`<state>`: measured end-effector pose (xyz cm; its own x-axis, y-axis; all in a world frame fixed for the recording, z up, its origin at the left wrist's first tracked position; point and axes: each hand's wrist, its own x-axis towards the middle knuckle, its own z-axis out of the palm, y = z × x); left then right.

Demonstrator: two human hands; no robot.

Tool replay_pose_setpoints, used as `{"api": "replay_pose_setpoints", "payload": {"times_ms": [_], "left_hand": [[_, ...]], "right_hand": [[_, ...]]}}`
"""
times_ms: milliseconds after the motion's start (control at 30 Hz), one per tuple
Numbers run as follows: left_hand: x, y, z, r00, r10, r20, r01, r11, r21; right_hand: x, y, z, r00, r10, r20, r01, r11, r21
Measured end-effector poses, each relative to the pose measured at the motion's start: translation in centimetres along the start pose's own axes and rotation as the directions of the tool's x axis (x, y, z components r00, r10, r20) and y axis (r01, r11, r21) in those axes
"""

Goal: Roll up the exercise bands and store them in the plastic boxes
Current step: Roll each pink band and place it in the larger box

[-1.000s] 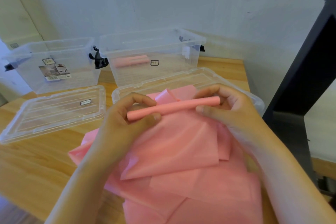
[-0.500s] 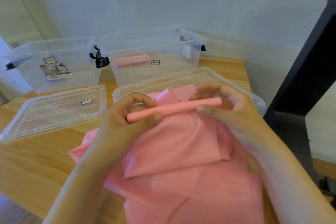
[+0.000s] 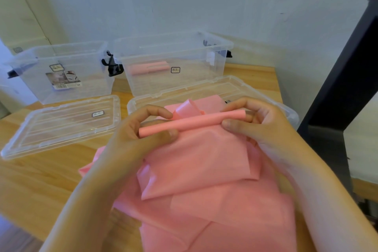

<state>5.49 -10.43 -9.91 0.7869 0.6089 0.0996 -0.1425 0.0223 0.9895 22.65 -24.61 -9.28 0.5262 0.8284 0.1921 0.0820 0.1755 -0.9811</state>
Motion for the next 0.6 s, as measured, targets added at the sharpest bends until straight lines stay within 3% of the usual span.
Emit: {"api": "replay_pose_setpoints", "payload": {"times_ms": [133,300,400,600], "left_hand": [[0.05,-0.01,0.6,0.996,-0.089,0.002,0.089,0.996,-0.009],[0.52,-0.18,0.14,0.997,0.01,-0.072,-0.005,0.998,0.069],[0.46,-0.33,0.05,0.995,0.053,-0.08,-0.039,0.986,0.163],[0.06,-0.24,0.61,0.994,-0.046,-0.096,0.05,0.998,0.034]], "right_hand": [[0.25,0.27,-0.1,0.999,-0.04,-0.018,0.039,0.999,-0.027],[-0.11,-0.12,0.07,0.998,0.025,0.065,-0.022,0.999,-0.049],[-0.16,0.04,0.26,0.998,0.059,0.03,-0.053,0.984,-0.173],[0.31,0.48,0.27,0.997,-0.079,-0.02,0.076,0.99,-0.116]]}}
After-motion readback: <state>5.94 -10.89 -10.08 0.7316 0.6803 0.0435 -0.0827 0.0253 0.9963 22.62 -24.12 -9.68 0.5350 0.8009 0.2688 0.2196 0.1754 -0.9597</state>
